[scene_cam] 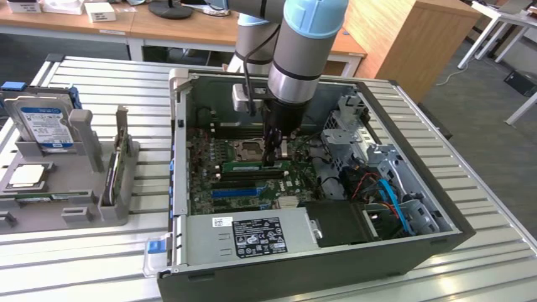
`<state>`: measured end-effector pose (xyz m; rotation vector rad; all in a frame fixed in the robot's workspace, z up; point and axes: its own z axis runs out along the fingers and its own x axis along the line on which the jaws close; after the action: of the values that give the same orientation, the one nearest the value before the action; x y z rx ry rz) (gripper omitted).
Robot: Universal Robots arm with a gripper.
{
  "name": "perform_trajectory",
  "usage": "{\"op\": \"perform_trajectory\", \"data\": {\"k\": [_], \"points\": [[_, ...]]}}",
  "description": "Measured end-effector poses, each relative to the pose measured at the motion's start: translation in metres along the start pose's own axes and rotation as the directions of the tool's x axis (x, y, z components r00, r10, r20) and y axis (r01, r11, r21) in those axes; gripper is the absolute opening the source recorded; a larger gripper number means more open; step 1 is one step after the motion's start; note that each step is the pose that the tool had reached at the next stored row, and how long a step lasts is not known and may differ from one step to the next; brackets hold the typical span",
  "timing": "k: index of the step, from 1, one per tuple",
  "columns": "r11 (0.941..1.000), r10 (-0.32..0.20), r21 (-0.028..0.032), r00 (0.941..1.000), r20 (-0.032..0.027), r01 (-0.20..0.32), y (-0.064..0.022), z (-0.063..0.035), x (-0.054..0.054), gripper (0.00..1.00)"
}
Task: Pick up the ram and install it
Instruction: 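Insert the ram into the slot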
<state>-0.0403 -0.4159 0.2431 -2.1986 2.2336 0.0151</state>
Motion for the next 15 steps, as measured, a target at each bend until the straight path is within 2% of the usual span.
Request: {"op": "perform_trajectory", "data": {"k": [15], "points": [[1.0000,0.002,-0.0001,1.0000,-0.0001,-0.002,0.0001,0.0028,-0.0003,0.12]]}}
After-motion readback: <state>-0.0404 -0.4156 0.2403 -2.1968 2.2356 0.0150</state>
